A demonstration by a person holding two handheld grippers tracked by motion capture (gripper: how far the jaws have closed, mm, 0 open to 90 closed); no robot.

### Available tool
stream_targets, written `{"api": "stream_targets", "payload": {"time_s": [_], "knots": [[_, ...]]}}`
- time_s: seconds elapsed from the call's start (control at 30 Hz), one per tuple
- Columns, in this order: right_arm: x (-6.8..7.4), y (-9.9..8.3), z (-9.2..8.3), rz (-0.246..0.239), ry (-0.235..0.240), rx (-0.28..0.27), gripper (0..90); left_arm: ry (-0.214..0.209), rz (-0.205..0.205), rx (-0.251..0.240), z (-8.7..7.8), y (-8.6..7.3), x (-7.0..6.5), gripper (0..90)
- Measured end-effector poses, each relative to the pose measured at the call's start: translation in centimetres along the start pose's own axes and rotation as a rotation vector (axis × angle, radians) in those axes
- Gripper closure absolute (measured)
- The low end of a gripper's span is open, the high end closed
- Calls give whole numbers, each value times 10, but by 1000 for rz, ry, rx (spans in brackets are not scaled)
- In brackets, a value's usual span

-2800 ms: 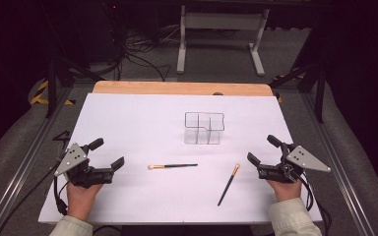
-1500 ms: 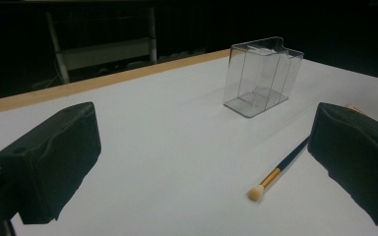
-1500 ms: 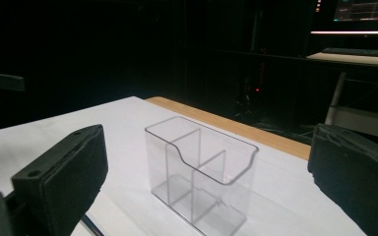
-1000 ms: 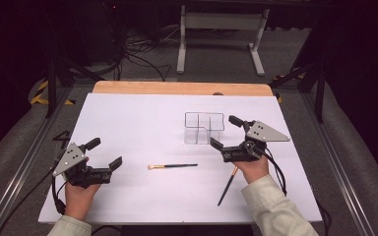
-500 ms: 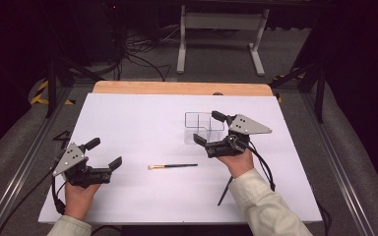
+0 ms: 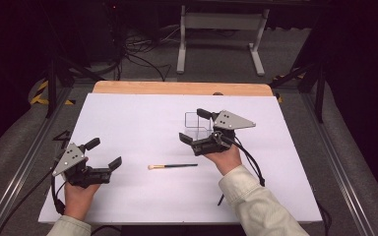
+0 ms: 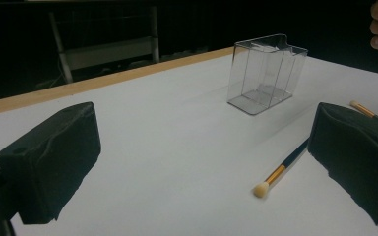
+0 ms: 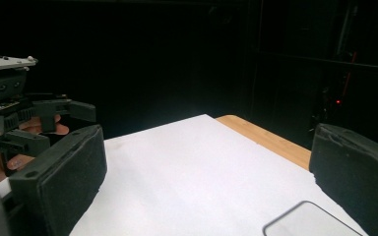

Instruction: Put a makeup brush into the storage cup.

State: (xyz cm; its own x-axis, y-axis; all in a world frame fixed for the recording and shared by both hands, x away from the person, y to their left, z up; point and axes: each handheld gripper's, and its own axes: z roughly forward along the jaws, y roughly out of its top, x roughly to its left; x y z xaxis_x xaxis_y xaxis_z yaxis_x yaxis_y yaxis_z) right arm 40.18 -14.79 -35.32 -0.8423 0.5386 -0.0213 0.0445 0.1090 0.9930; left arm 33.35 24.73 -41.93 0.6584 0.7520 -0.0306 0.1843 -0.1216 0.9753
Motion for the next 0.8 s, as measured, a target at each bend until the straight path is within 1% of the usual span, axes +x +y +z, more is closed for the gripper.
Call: {"api": "stream_targets", "payload": {"time_s": [0.27,0.37,0.57,0.7,0.8], "knots": [[3,-1,16,13,31,9,12,2,-5,-1,-1,0,1,5],[3,0,19,10,35,11,11,1,-3,3,-1,-1,1,5],[5,1,29,36,63,-8,9,0,-3,2,-1,-1,2,5],[7,0,38,33,79,-6,9,3,-8,2,-1,-1,1,5],[7,-3,44,32,79,1,9,4,-8,1,-2,-1,2,5]]}}
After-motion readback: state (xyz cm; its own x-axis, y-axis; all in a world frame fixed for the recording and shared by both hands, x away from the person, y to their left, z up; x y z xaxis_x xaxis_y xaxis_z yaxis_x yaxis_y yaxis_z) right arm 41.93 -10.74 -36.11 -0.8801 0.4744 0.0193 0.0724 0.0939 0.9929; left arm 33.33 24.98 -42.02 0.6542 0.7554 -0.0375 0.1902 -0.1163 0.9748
